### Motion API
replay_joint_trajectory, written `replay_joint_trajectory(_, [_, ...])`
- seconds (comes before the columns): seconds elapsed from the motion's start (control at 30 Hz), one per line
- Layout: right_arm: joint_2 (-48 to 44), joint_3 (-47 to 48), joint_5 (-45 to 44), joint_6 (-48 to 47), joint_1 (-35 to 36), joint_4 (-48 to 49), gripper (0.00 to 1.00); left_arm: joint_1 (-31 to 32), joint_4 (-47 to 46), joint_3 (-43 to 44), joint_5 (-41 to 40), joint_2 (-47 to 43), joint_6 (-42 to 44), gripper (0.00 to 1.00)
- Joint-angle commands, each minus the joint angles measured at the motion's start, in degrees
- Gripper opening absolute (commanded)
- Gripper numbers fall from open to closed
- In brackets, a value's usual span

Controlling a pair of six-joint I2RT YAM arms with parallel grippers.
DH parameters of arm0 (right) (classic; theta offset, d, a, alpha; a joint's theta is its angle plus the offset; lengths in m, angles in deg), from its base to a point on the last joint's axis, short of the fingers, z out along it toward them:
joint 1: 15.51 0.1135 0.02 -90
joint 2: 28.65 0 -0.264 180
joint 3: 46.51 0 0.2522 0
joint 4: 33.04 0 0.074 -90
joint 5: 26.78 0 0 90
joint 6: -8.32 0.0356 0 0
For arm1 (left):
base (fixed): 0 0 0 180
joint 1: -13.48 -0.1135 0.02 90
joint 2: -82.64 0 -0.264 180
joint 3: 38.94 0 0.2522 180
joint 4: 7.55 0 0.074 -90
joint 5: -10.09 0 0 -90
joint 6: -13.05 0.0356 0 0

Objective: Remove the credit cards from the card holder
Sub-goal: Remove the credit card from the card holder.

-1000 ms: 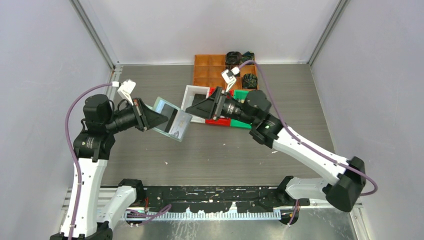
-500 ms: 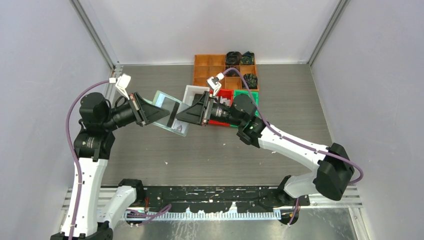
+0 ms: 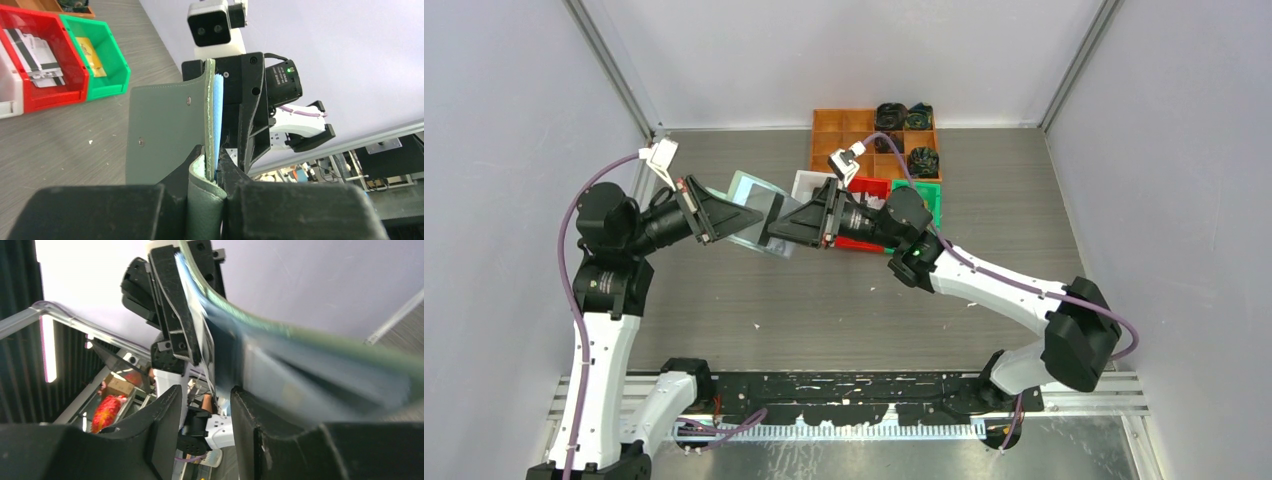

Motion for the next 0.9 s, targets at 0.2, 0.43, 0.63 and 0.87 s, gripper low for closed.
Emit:
replay_joint_trajectory(0.2, [4.2, 3.6, -1.0, 7.8, 1.1, 17.2, 0.37, 0.2, -7.0, 0.6, 6.2, -0.8, -4.4, 0.00])
replay_joint_trajectory(0.43, [2.1, -0.3, -3.1, 6.8, 1.1, 19.1, 0.10, 0.2, -7.4, 1.3, 6.3, -1.0, -6.1, 0.03])
replay_joint_trajectory(0.63, [0.4, -3.8, -4.0, 5.7, 1.1, 20.5, 0.08, 0.2, -7.7, 1.9, 6.8, -1.0, -7.4, 0.08])
replay_joint_trajectory(0.87, [-1.5, -6.4, -4.6, 4.3, 1.1, 19.8, 0.03, 0.2, -8.0, 2.7, 6.8, -1.2, -8.1, 0.09])
